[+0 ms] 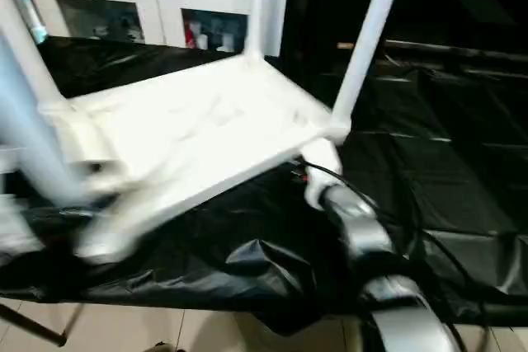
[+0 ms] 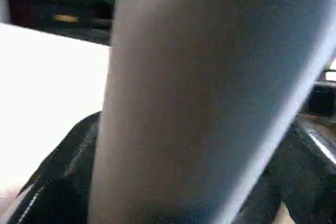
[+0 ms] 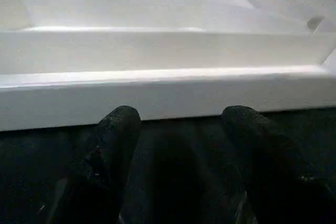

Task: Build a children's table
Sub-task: Rotate table base

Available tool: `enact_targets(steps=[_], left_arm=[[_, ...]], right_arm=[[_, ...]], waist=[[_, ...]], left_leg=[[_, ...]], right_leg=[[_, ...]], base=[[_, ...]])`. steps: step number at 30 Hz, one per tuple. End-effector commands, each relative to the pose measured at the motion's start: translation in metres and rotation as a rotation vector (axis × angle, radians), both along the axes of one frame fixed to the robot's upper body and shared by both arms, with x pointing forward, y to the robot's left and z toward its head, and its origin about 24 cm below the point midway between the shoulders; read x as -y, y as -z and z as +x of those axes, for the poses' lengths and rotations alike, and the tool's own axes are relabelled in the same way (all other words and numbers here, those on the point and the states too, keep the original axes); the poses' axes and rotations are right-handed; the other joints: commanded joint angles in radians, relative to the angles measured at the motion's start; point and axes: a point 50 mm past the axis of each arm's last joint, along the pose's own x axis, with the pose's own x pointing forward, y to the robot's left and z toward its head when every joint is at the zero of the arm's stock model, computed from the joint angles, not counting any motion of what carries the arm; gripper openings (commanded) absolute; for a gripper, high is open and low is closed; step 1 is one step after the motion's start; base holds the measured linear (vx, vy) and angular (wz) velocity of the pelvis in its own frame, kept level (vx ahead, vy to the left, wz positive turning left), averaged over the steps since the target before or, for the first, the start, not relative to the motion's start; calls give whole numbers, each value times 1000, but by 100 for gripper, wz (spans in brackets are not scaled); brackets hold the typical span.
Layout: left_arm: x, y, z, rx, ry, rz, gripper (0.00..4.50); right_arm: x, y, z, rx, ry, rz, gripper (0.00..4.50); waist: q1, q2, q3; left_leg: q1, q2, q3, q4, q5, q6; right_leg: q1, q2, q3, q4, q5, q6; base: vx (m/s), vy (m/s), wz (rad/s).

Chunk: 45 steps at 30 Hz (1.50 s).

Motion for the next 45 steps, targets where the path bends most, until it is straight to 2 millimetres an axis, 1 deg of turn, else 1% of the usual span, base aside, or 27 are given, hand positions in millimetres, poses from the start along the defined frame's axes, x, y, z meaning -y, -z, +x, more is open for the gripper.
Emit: enact_targets(steps=[1, 3, 5, 8, 9, 11, 12, 14, 15, 17, 20, 22, 23, 24, 25, 29, 31, 33, 34, 35, 38, 39, 40, 41, 42, 43, 45], left_arm=[[13, -4, 1, -1, 87, -14, 446], [43, -8, 2, -21, 252, -55, 446], [53, -9, 2, -28, 304, -74, 446], [80, -10, 7, -7, 381, -104, 446], [80, -10, 7, -7, 381, -104, 446], [113, -7, 15, 14, 443, -118, 446], [118, -7, 17, 14, 452, -123, 446], [132, -5, 24, 20, 463, -132, 446], [139, -4, 27, 27, 466, -124, 446], [153, 0, 33, 46, 469, -105, 446], [169, 2, 37, 60, 473, -93, 446], [181, 6, 41, 84, 438, -59, 446], [182, 7, 42, 87, 431, -56, 446], [184, 9, 50, 108, 361, -17, 446], [184, 11, 54, 116, 326, 3, 446], [171, 21, 77, 160, 165, 154, 446], [161, 23, 80, 178, 160, 199, 446], [152, 25, 82, 194, 158, 227, 446], [148, 26, 81, 196, 176, 225, 446], [145, 27, 81, 198, 191, 223, 446], [134, 32, 74, 189, 309, 239, 446], [130, 33, 72, 183, 348, 252, 446], [125, 35, 71, 177, 388, 266, 446], [124, 36, 71, 176, 396, 270, 446], [118, 37, 71, 159, 437, 293, 446], [115, 38, 71, 147, 456, 308, 446], [110, 39, 74, 150, 473, 346, 446]], right_arm=[[-1, -3, 2, 8, -16, -13, 299], [-9, -4, 4, 10, -42, -14, 299], [-12, -4, 4, 8, -46, -14, 299], [-15, -5, 5, 11, -57, -9, 299], [-15, -5, 5, 11, -57, -9, 299], [-19, -3, 4, 9, -70, -10, 299], [-19, -3, 4, 9, -73, -12, 299], [-20, -3, 4, 10, -72, -18, 299], [-20, -3, 5, 11, -69, -18, 299], [-19, -3, 5, 12, -66, -17, 299], [-17, -2, 4, 12, -63, -16, 299], [-15, -1, 3, 14, -60, -21, 299], [-15, -1, 3, 14, -59, -22, 299], [-12, -1, 3, 20, -44, -23, 299], [-11, -2, 4, 24, -35, -21, 299], [4, -10, 8, 67, 11, -33, 299], [16, -16, 8, 84, 21, -24, 299], [29, -22, 8, 99, 20, -22, 299], [37, -25, 6, 100, 4, -19, 299], [42, -27, 4, 100, -10, -18, 299], [63, -34, -9, 93, -113, -27, 299], [69, -37, -14, 87, -151, -29, 299], [75, -40, -19, 78, -193, -32, 299], [76, -41, -21, 75, -204, -33, 299], [84, -47, -30, 62, -255, -45, 299], [89, -50, -35, 53, -284, -55, 299], [96, -55, -45, 30, -333, -70, 299]], waist=[[-7, 9, -56], [-8, 14, -59], [-7, 14, -59], [-18, 9, -61], [-18, 9, -61], [-21, 10, -59], [-20, 10, -58], [-22, 10, -60], [-26, 7, -60], [-29, 15, -62], [-37, 12, -65], [-40, 19, -66], [-41, 14, -66], [-41, 18, -65], [-43, 16, -64], [-38, 19, -67], [-36, 21, -65], [-30, 24, -67], [-29, 31, -67], [-29, 28, -63], [-29, 32, -61], [-28, 52, -61], [-24, 45, -61], [-20, 40, -62], [-19, 59, -63], [-14, 55, -63], [-8, 56, -62]], left_leg=[[25, 28, -17, -85, -365, -54], [32, 27, -14, -80, -343, -47], [27, 28, -15, -81, -317, -47], [20, 25, -13, -76, -275, -30], [20, 25, -13, -76, -275, -30], [22, 26, -13, -75, -301, -25], [24, 26, -12, -73, -315, -27], [16, 26, -17, -76, -307, -33], [17, 25, -15, -76, -308, -29], [20, 26, -16, -73, -316, -24], [17, 26, -16, -70, -295, -6], [17, 26, -16, -69, -284, 4], [16, 26, -15, -67, -289, 12], [14, 26, -16, -68, -292, 19], [16, 26, -16, -67, -305, 20], [19, 24, -18, -66, -305, 25], [14, 27, -17, -65, -282, 33], [15, 27, -15, -63, -257, 47], [16, 28, -15, -62, -257, 48], [16, 25, -14, -66, -282, 52], [19, 23, -15, -66, -318, 42], [23, 22, -18, -67, -328, 35], [26, 27, -17, -67, -341, 38], [19, 26, -15, -67, -320, 47], [19, 25, -14, -66, -306, 52], [22, 27, -13, -65, -309, 56], [21, 28, -13, -63, -307, 67]], right_leg=[[25, -30, 30, -63, -273, -163], [21, -28, 30, -59, -242, -179], [27, -30, 30, -56, -214, -189], [35, -28, 28, -53, -154, -204], [35, -28, 28, -53, -154, -204], [34, -32, 28, -62, -212, -195], [32, -33, 29, -65, -242, -190], [40, -34, 27, -63, -243, -184], [38, -32, 27, -67, -244, -182], [38, -32, 27, -66, -229, -192], [42, -31, 25, -65, -176, -215], [45, -31, 24, -63, -143, -232], [46, -30, 23, -63, -142, -238], [47, -31, 22, -67, -157, -238], [46, -32, 22, -69, -176, -234], [45, -34, 20, -72, -210, -225], [47, -36, 21, -68, -181, -240], [48, -33, 20, -64, -138, -250], [49, -33, 21, -62, -129, -254], [51, -30, 19, -68, -157, -241], [48, -30, 19, -74, -229, -227], [47, -31, 19, -74, -241, -227], [47, -27, 20, -76, -231, -227], [52, -25, 18, -72, -202, -234], [50, -25, 18, -71, -182, -246], [49, -25, 18, -73, -181, -247], [50, -31, 18, -71, -205, -252]], base=[[0, 0, 0], [0, 0, 0], [0, 0, 0], [0, 0, 0], [0, 0, 0], [0, 0, 0], [0, 0, 0], [0, 0, 0], [0, 0, 0], [0, 0, 0], [0, 0, 0], [0, 0, 0], [0, 0, 0], [0, 0, 0], [0, 0, 0], [0, 0, 0], [0, 0, 0], [0, 0, 0], [0, 0, 0], [0, 0, 0], [0, 0, 0], [0, 0, 0], [0, 0, 0], [0, 0, 0], [0, 0, 0], [0, 0, 0], [0, 0, 0]])
